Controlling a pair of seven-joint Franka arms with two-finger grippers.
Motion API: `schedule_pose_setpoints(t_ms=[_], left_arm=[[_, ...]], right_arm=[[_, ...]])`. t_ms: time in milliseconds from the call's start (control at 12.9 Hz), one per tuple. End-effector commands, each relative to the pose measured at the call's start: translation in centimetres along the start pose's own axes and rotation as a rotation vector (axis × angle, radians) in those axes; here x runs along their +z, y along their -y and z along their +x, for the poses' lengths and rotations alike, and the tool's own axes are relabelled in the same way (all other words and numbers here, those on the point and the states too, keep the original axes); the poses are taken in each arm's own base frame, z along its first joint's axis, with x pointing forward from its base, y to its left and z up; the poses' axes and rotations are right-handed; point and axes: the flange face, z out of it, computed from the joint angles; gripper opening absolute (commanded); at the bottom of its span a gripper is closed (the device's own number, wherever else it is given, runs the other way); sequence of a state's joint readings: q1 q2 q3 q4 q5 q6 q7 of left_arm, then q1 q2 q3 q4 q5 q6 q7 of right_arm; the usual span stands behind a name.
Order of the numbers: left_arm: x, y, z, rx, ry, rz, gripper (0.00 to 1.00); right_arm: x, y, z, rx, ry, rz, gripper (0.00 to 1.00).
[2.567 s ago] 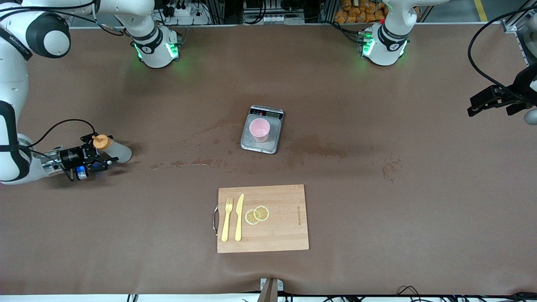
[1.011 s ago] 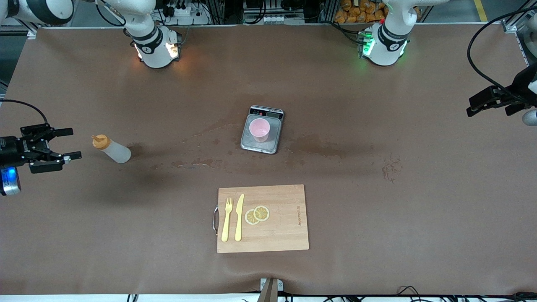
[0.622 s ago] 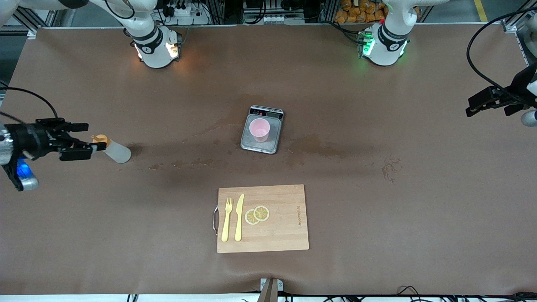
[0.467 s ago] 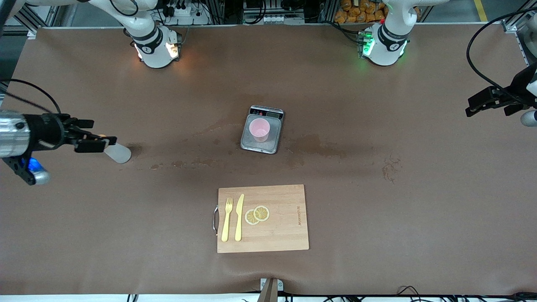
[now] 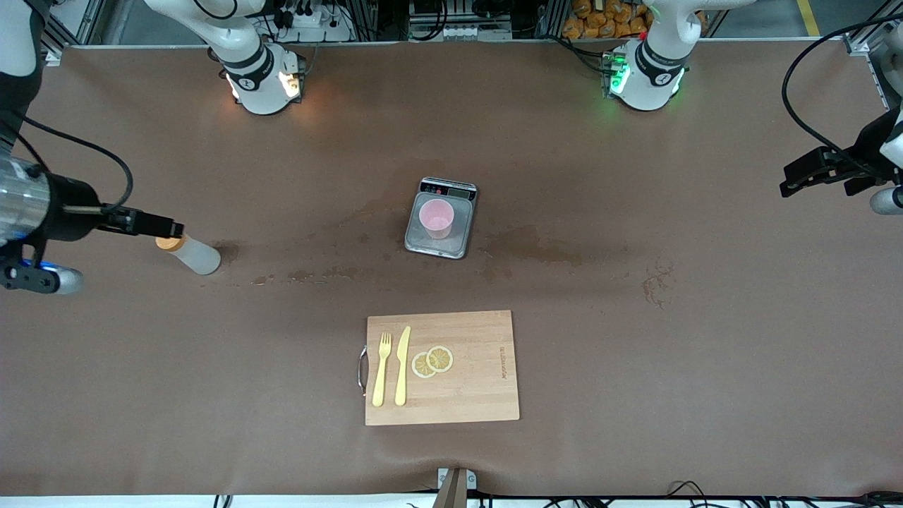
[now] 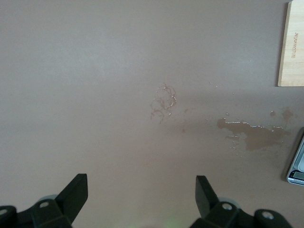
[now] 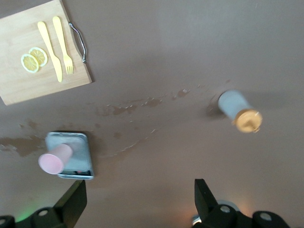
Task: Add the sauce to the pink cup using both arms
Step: 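Open the right gripper and draw it back from the bottle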
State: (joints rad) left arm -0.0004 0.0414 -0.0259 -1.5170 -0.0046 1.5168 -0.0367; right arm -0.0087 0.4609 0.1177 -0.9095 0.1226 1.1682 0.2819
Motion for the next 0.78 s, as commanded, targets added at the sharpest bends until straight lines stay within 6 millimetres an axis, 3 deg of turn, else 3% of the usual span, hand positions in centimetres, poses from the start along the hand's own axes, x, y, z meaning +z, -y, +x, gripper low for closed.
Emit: schedule_pose_setpoints(t_ms=[0, 389, 700], left_arm=[[0.0, -0.1, 0.0, 0.013, 0.009, 0.009, 1.00], [0.0, 0.0, 0.0, 0.010, 0.009, 0.009, 1.00], [-0.1, -0.1, 0.0, 0.011, 0.007, 0.009, 1.00]], right_arm=[[-1.1, 0.7, -1.6, -0.136, -0.045, -0.076, 1.00], [-1.5, -0.5, -2.2, -0.276, -0.068, -0.103, 1.00], [2.1, -0.6, -6.8, -0.297, -0.185, -0.124, 1.00]])
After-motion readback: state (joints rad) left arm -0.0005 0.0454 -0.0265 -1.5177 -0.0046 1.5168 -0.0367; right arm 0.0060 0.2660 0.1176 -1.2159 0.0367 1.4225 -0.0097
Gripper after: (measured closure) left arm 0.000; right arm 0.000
